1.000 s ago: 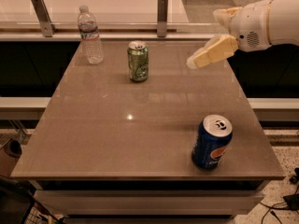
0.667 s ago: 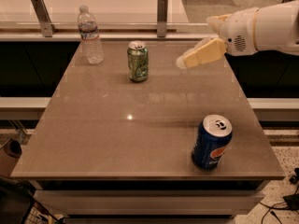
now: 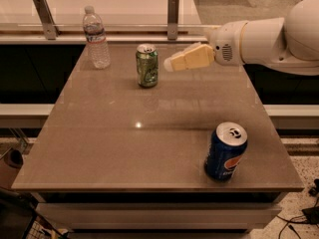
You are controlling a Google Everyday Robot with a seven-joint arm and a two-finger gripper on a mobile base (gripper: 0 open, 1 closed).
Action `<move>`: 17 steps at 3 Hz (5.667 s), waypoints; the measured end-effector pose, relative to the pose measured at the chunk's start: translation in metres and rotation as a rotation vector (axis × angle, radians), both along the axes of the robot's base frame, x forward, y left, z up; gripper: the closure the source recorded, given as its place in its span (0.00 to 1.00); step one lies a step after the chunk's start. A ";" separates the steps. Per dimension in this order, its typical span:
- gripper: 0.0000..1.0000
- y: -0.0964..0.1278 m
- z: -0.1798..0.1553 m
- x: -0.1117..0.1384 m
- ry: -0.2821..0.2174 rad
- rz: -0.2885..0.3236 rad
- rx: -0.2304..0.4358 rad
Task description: Knock green can over
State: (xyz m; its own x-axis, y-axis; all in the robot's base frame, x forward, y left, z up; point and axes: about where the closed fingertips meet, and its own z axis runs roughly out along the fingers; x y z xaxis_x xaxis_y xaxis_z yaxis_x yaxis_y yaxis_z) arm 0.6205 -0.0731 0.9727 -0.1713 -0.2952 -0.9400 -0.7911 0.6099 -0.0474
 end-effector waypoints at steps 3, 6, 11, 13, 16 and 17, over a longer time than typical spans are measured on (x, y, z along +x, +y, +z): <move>0.00 0.018 -0.029 0.026 -0.025 -0.008 0.063; 0.00 0.043 -0.055 0.046 -0.056 -0.015 0.163; 0.18 0.096 -0.079 0.085 -0.111 -0.026 0.222; 0.64 0.101 -0.079 0.084 -0.110 -0.018 0.223; 1.00 0.106 -0.079 0.083 -0.110 -0.011 0.224; 1.00 0.099 -0.080 0.086 -0.087 -0.023 0.196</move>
Offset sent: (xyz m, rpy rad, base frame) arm 0.0365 0.0131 -0.0382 0.0905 -0.0356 -0.0238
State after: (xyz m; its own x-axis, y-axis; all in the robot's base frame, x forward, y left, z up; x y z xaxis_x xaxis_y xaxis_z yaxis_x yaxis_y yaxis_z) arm 0.7063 0.0258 0.8930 -0.0918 -0.1022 -0.9905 -0.7750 0.6320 0.0066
